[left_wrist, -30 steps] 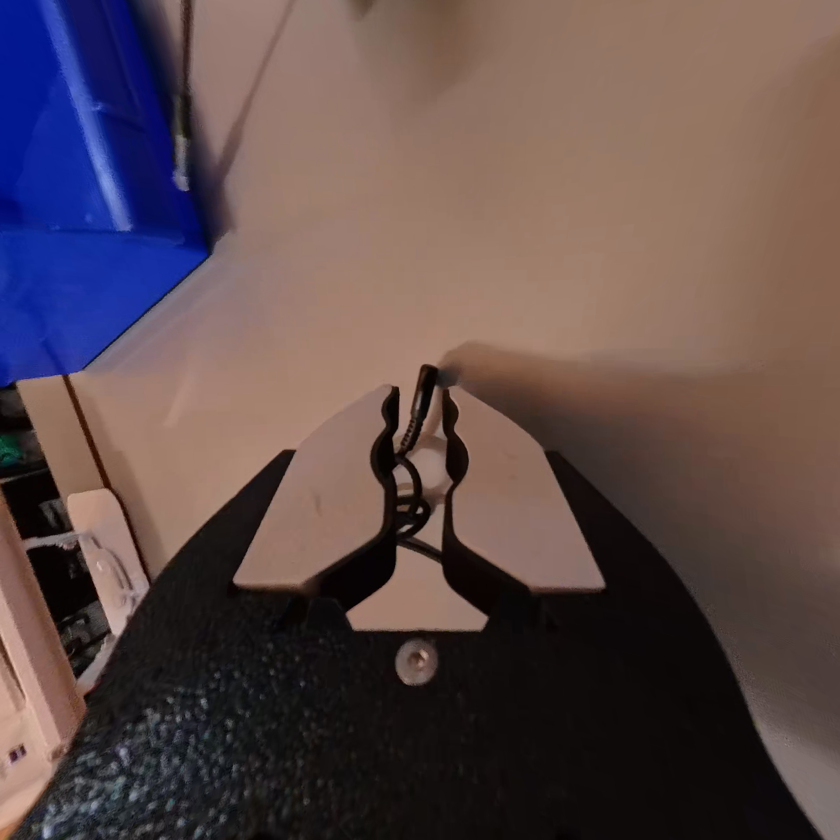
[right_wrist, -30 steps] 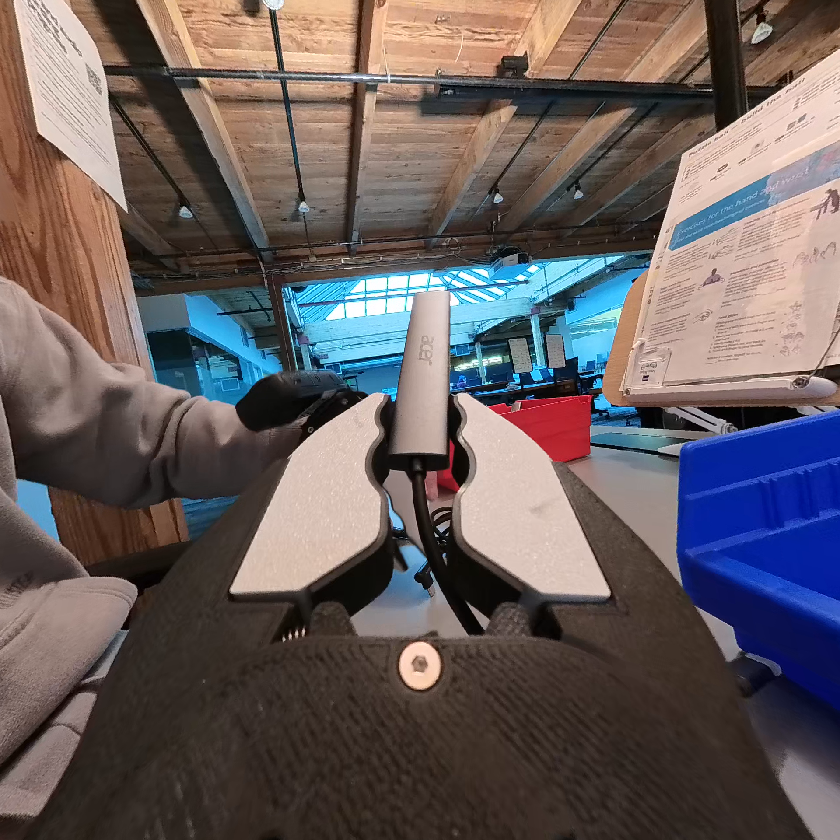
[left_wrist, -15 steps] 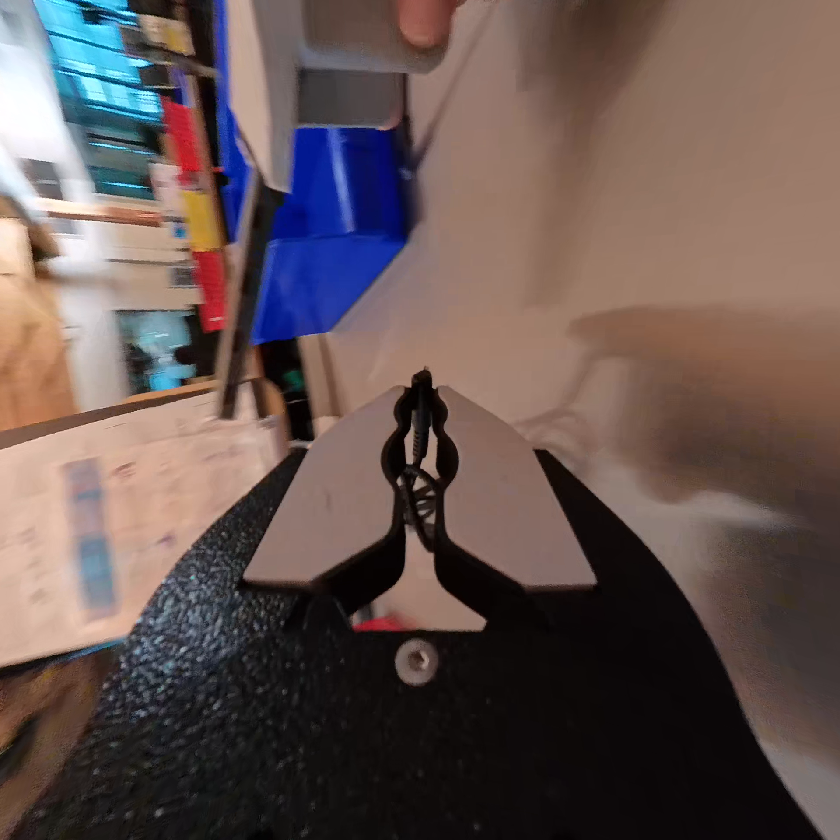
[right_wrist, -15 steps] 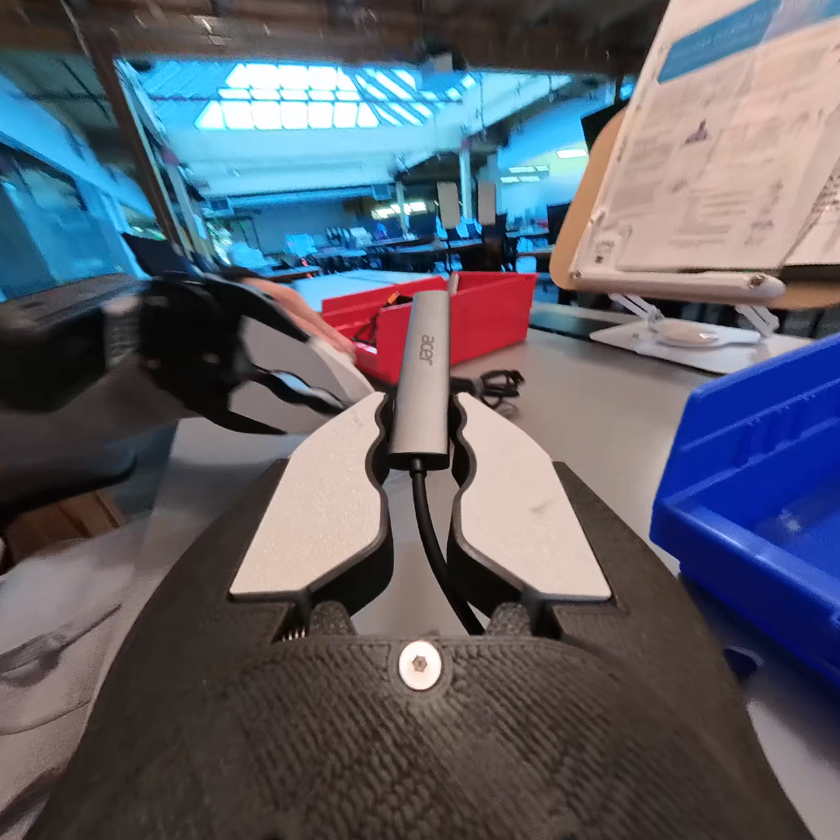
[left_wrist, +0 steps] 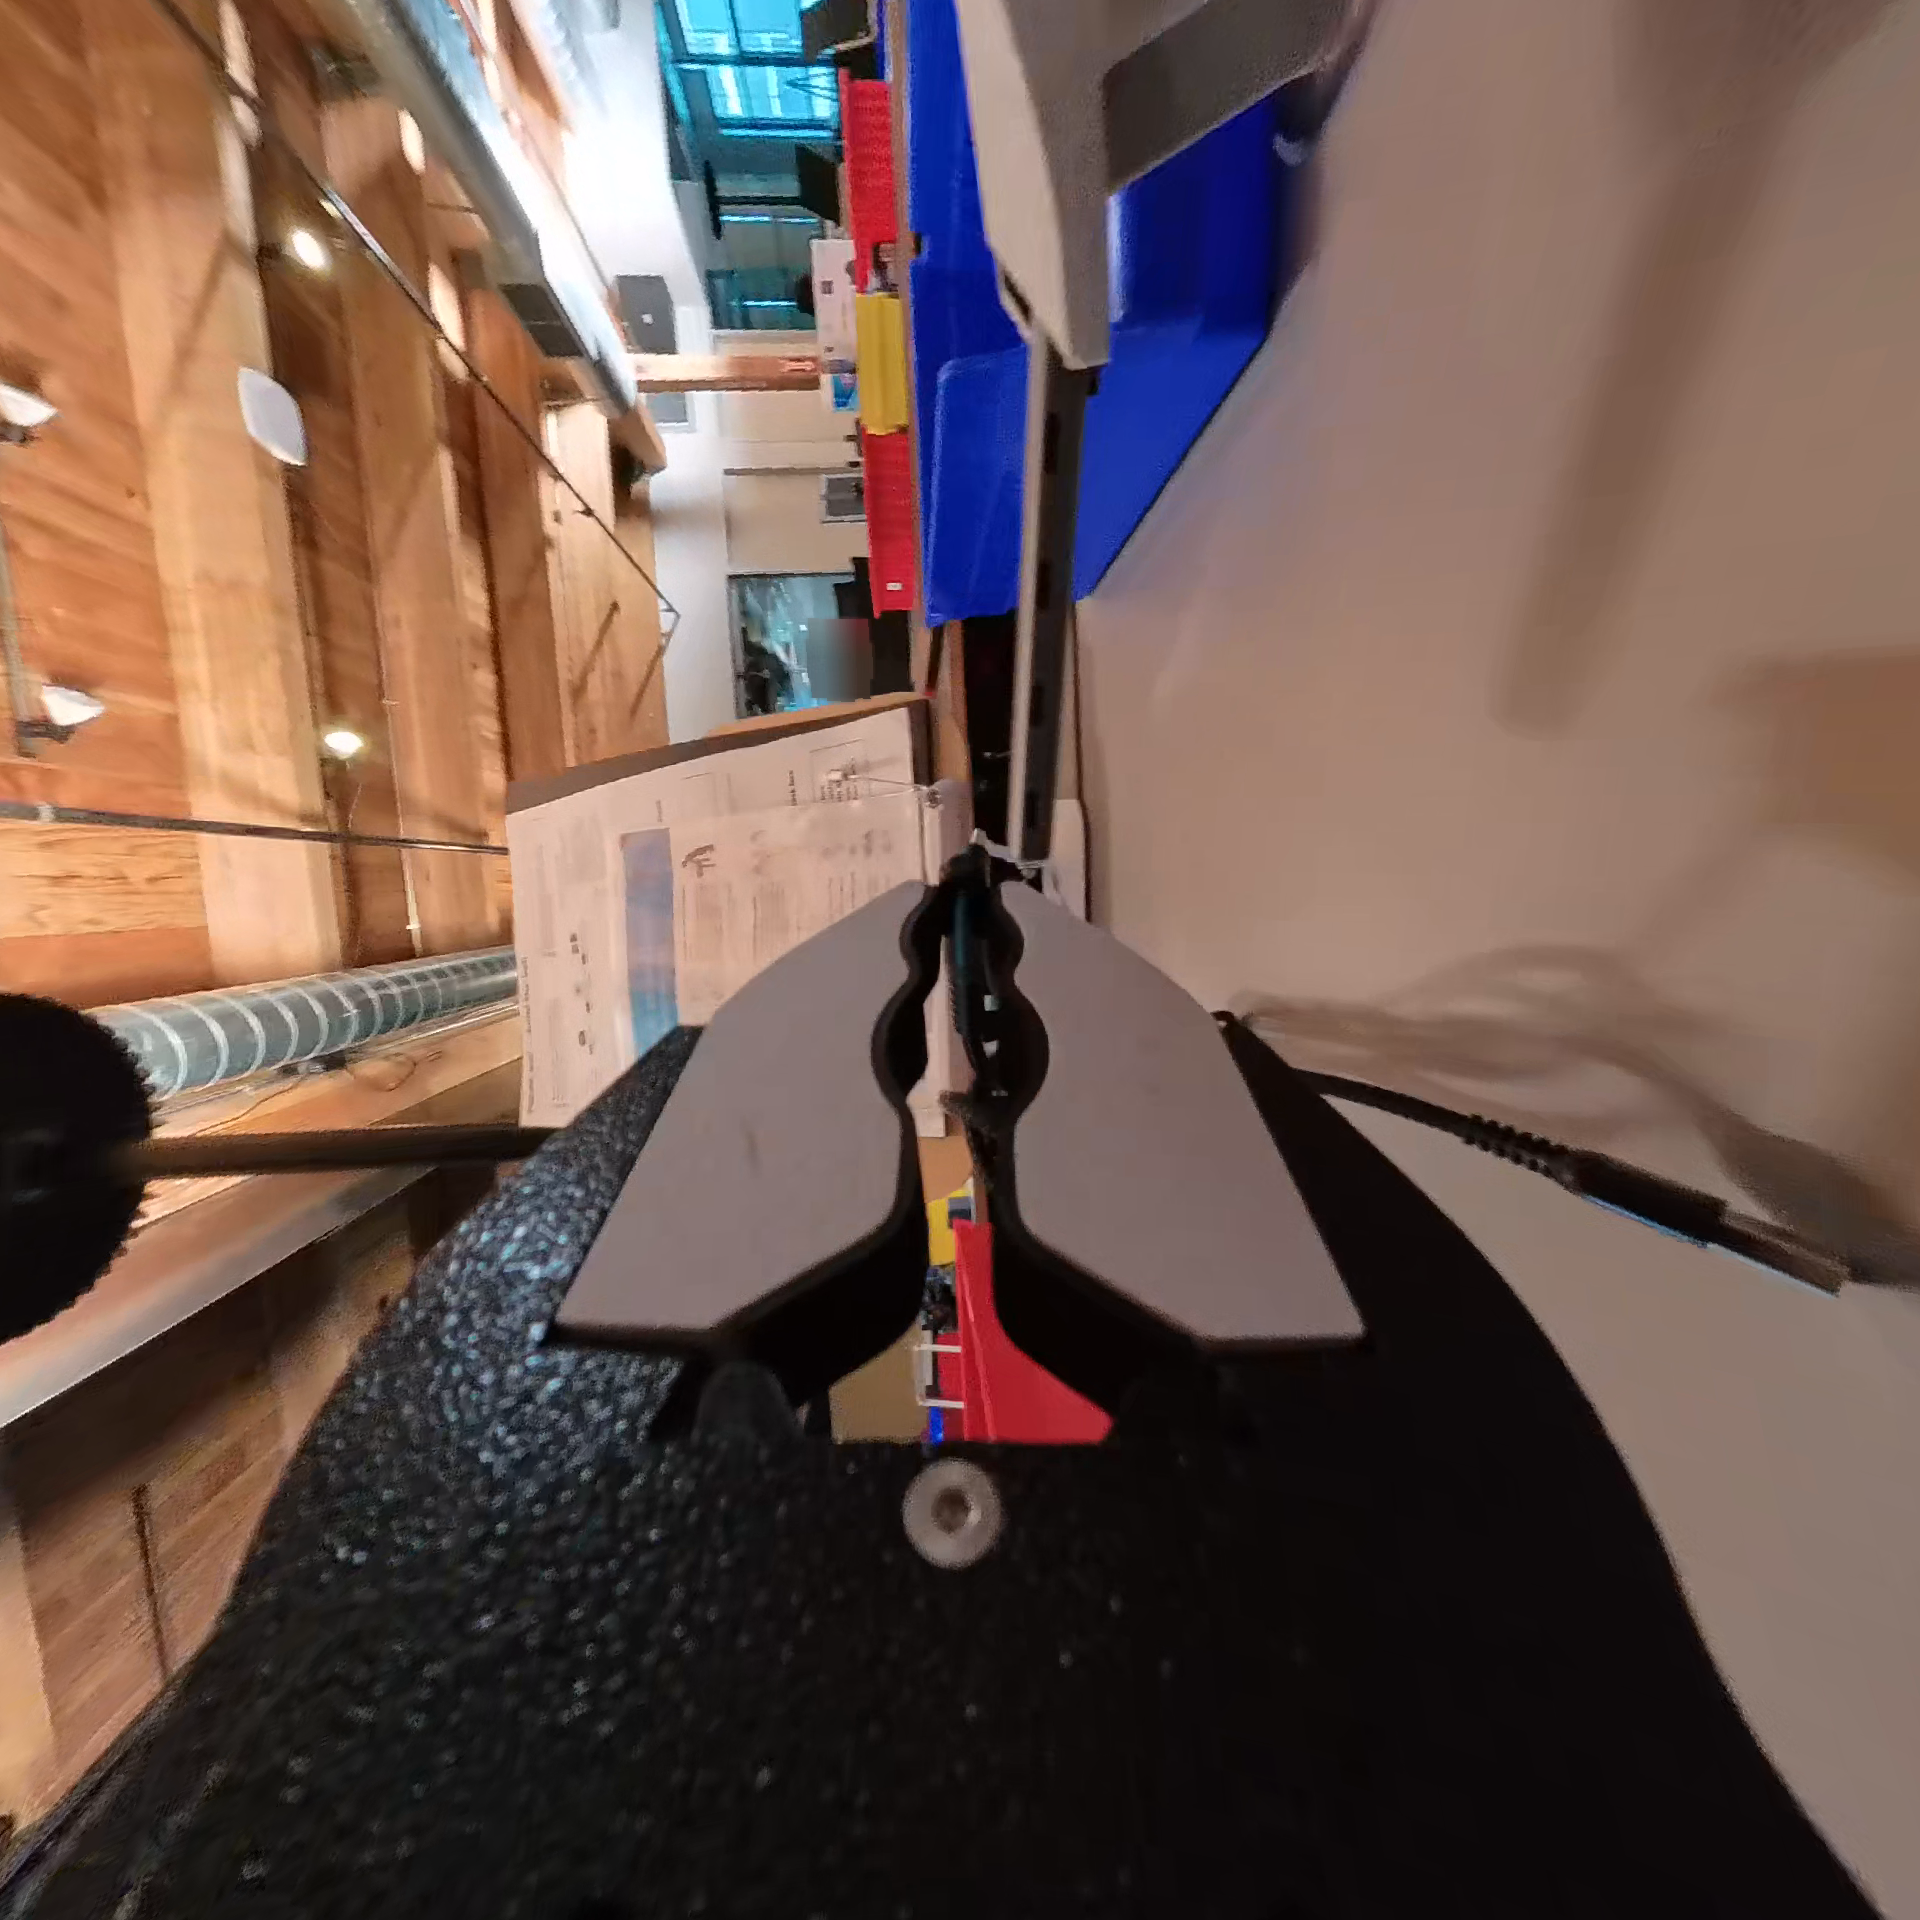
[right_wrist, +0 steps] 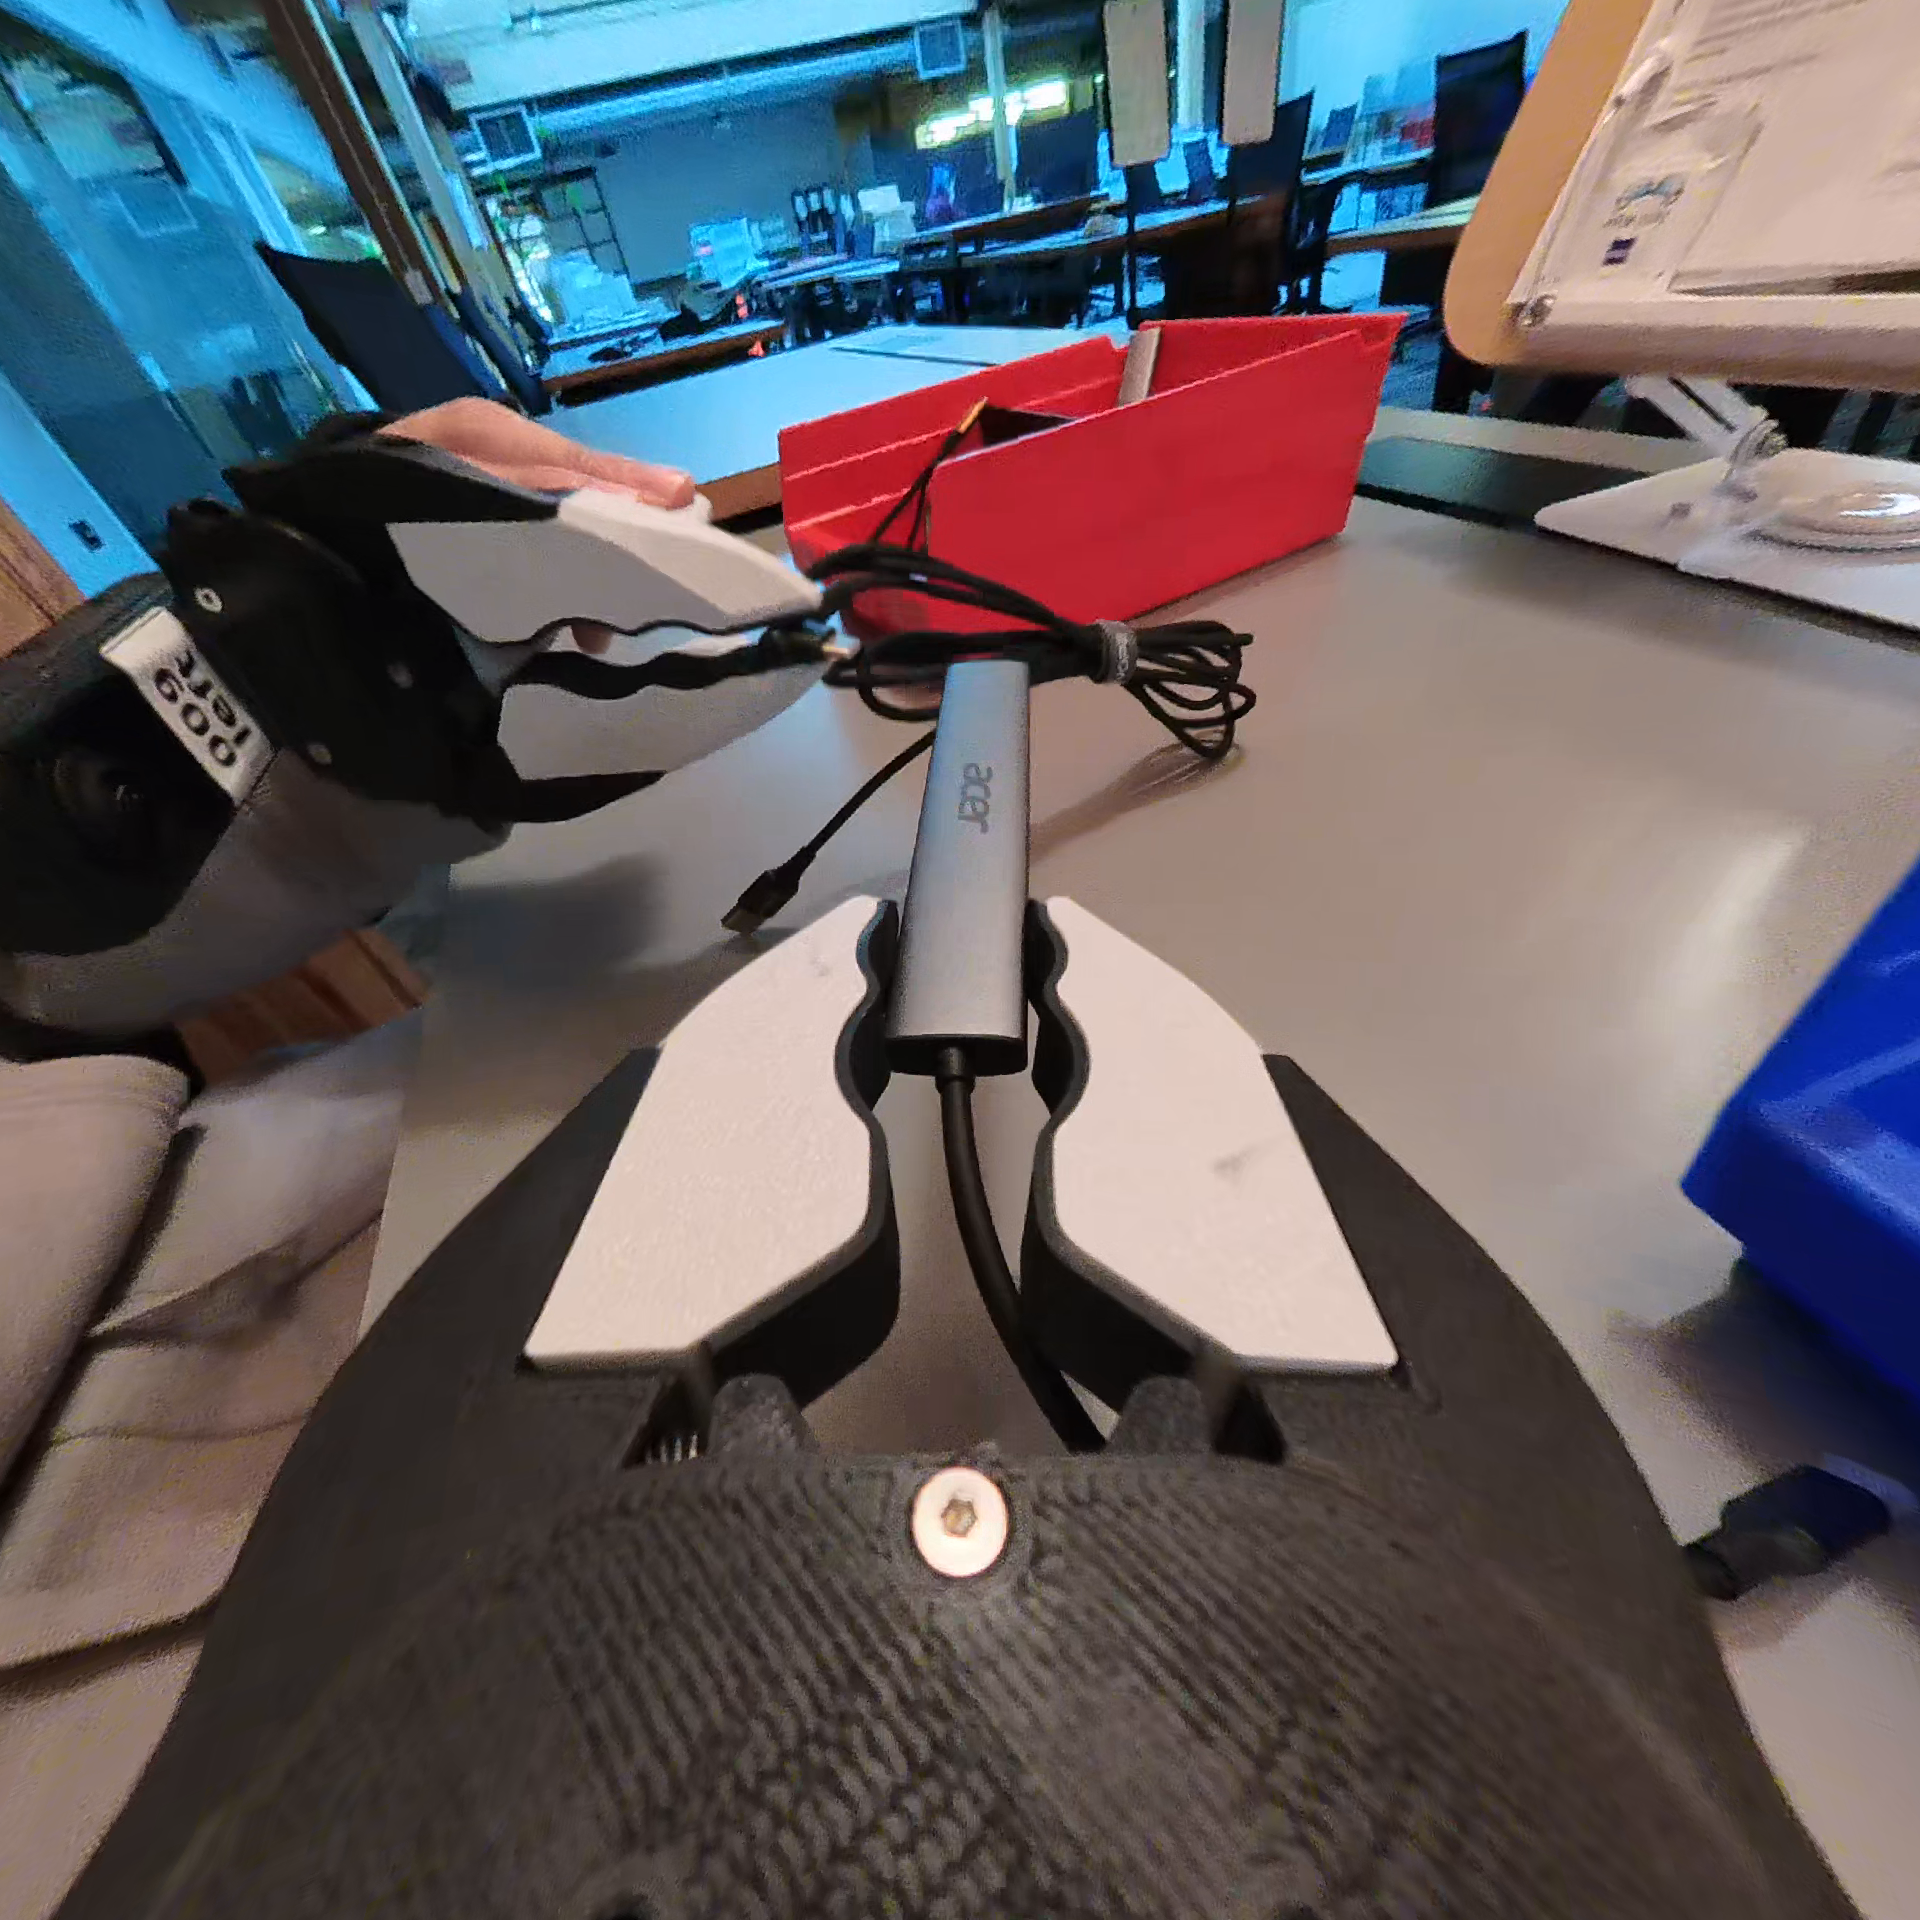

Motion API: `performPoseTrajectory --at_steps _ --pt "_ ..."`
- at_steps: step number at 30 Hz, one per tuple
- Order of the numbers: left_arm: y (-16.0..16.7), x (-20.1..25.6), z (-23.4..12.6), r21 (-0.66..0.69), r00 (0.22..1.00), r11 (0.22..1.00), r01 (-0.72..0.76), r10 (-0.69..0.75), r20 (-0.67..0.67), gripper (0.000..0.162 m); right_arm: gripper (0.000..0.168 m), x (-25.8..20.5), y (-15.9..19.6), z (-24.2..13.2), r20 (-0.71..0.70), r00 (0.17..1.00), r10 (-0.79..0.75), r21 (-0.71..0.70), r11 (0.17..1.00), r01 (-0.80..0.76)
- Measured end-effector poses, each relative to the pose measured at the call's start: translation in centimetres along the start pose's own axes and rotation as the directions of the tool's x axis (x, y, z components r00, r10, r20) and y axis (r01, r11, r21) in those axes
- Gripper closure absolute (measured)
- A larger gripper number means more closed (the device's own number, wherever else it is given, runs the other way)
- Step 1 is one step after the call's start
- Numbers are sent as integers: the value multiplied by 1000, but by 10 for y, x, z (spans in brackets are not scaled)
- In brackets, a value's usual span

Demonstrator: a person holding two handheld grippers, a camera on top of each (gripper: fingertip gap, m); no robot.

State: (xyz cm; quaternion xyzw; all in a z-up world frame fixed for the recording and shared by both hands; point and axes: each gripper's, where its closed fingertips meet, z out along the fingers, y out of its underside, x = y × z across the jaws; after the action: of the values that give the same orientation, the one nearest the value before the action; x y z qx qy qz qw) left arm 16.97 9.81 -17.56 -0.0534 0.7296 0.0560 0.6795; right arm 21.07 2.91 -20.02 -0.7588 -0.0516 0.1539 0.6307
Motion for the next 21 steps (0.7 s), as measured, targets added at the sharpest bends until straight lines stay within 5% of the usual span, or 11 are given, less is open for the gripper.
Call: performPoseTrajectory --at_steps 21 --pt "6 19 5 -41 1000 999 -24 24 2 155 144 -10 4 10 38 999 37 -35 999 -36"
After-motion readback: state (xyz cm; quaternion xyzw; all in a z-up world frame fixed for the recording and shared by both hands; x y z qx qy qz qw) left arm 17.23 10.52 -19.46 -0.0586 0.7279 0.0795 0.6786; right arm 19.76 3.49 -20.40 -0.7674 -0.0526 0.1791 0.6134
